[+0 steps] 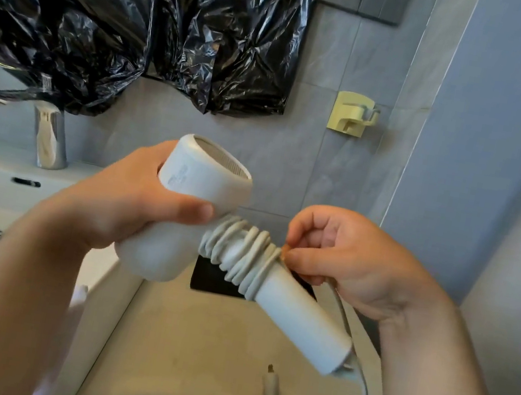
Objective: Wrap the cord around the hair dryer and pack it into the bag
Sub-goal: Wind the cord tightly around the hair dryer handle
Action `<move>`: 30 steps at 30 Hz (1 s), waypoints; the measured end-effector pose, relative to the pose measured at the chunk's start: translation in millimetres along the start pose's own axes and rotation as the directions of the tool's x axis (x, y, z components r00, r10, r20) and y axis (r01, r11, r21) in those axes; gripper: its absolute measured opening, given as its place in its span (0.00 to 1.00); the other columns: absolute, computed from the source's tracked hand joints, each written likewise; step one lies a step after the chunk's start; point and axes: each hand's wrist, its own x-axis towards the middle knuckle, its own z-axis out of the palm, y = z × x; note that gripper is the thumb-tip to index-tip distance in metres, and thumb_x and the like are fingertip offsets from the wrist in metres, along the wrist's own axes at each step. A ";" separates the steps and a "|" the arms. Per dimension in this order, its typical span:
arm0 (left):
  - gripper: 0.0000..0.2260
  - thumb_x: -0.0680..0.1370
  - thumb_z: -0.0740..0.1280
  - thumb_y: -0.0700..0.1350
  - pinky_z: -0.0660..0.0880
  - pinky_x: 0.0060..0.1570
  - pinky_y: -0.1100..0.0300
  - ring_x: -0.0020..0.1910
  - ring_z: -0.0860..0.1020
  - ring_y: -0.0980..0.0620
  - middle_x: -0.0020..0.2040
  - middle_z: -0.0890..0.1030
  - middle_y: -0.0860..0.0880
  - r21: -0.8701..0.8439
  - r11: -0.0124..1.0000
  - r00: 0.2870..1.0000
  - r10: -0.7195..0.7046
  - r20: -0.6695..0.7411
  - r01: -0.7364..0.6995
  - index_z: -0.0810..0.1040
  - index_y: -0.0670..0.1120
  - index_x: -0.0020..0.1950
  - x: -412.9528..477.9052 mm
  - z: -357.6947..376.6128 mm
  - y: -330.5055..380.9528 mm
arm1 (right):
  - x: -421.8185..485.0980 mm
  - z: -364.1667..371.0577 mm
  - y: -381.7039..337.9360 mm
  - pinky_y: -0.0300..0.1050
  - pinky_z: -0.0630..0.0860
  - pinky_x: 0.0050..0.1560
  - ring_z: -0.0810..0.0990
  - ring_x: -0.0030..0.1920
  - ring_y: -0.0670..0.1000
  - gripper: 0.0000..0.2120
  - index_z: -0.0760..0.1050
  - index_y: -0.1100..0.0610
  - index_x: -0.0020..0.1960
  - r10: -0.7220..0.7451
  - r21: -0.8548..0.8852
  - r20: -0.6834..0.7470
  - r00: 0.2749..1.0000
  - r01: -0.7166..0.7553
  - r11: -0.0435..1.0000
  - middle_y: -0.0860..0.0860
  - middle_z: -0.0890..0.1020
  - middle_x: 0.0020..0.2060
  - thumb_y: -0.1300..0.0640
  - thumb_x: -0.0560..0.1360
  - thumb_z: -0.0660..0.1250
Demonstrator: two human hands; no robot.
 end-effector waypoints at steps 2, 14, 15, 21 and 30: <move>0.28 0.52 0.77 0.58 0.80 0.43 0.55 0.45 0.83 0.54 0.48 0.85 0.51 0.139 0.990 0.999 0.015 -0.035 -0.010 0.80 0.60 0.52 0.8 2.5 1.6 | 2.1 3.7 -0.3 0.36 0.71 0.27 0.73 0.29 0.50 0.09 0.74 0.60 0.40 0.025 -0.137 -0.065 0.998 -0.034 0.990 0.60 0.77 0.32 0.71 0.69 0.71; 0.33 0.56 0.74 0.64 0.79 0.51 0.46 0.51 0.80 0.53 0.50 0.81 0.60 0.424 0.902 0.888 0.264 -0.377 -0.088 0.72 0.63 0.60 6.5 32.5 3.9 | 15.5 16.8 -0.5 0.45 0.81 0.42 0.83 0.31 0.46 0.07 0.80 0.54 0.44 -0.063 -0.157 -0.599 0.798 -0.041 0.987 0.52 0.85 0.34 0.66 0.72 0.68; 0.34 0.56 0.74 0.64 0.79 0.51 0.46 0.52 0.80 0.52 0.51 0.81 0.60 0.415 0.905 0.865 0.283 -0.414 -0.098 0.72 0.62 0.61 6.8 35.0 4.4 | 15.3 17.0 -2.1 0.42 0.81 0.40 0.83 0.31 0.46 0.07 0.80 0.56 0.47 -0.071 -0.109 -0.620 0.781 0.004 0.994 0.52 0.85 0.35 0.66 0.74 0.67; 0.32 0.57 0.74 0.62 0.80 0.50 0.50 0.49 0.79 0.58 0.49 0.80 0.63 0.335 0.933 0.741 0.319 -0.591 -0.135 0.73 0.59 0.60 7.6 38.6 6.2 | 10.8 29.9 -13.8 0.35 0.71 0.27 0.74 0.26 0.44 0.09 0.81 0.56 0.50 -0.113 0.109 -0.616 0.780 0.227 0.968 0.51 0.82 0.30 0.66 0.76 0.65; 0.22 0.58 0.77 0.56 0.83 0.42 0.43 0.43 0.83 0.50 0.45 0.84 0.53 -0.118 0.967 0.702 0.076 -0.708 -0.224 0.79 0.57 0.51 11.8 38.4 6.1 | 6.6 32.0 -17.8 0.33 0.58 0.20 0.63 0.22 0.43 0.13 0.81 0.58 0.54 -0.121 0.347 -0.452 0.884 0.299 0.889 0.50 0.79 0.31 0.68 0.77 0.61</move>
